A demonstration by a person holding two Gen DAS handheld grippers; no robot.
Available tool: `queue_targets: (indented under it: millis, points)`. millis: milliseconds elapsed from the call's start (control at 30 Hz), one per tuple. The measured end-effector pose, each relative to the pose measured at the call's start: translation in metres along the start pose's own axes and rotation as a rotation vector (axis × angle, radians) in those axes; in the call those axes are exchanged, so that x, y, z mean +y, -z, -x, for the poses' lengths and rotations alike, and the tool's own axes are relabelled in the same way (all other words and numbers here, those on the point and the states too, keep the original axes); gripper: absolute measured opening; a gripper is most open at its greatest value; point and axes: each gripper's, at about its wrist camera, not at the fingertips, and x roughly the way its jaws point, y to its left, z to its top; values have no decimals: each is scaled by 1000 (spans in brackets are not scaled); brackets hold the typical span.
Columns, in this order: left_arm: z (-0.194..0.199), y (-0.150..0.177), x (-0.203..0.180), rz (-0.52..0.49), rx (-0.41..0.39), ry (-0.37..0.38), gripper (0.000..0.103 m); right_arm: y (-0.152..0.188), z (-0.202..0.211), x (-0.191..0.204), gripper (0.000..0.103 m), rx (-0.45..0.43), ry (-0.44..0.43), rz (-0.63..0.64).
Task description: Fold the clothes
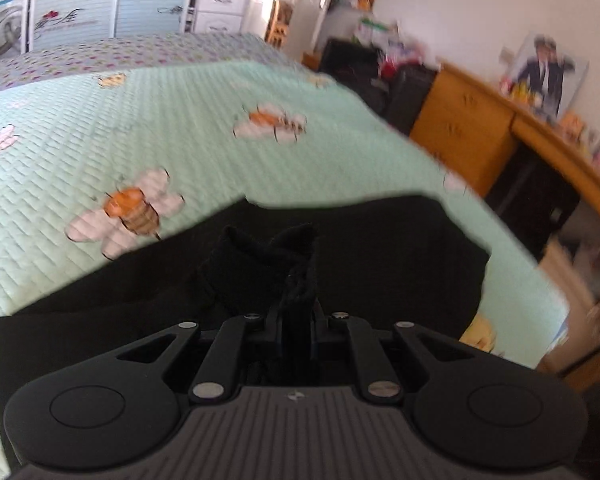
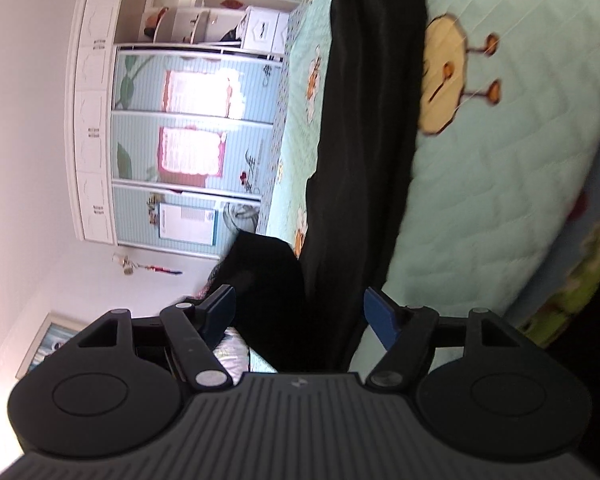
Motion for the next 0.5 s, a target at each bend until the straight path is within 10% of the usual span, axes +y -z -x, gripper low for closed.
queue_targets:
  millis: [300,400,500]
  points:
    - [-40,16,-22,-86,94,-27,26,-3,4,-12,74,-17,1,-14]
    - [-40,16,-18,-69,108,58,52,-5,0,-8,74,-13,-10,-2]
    - [-23,10,1,57,75,156,53,-7,-6,-2,74,-8,-21,25]
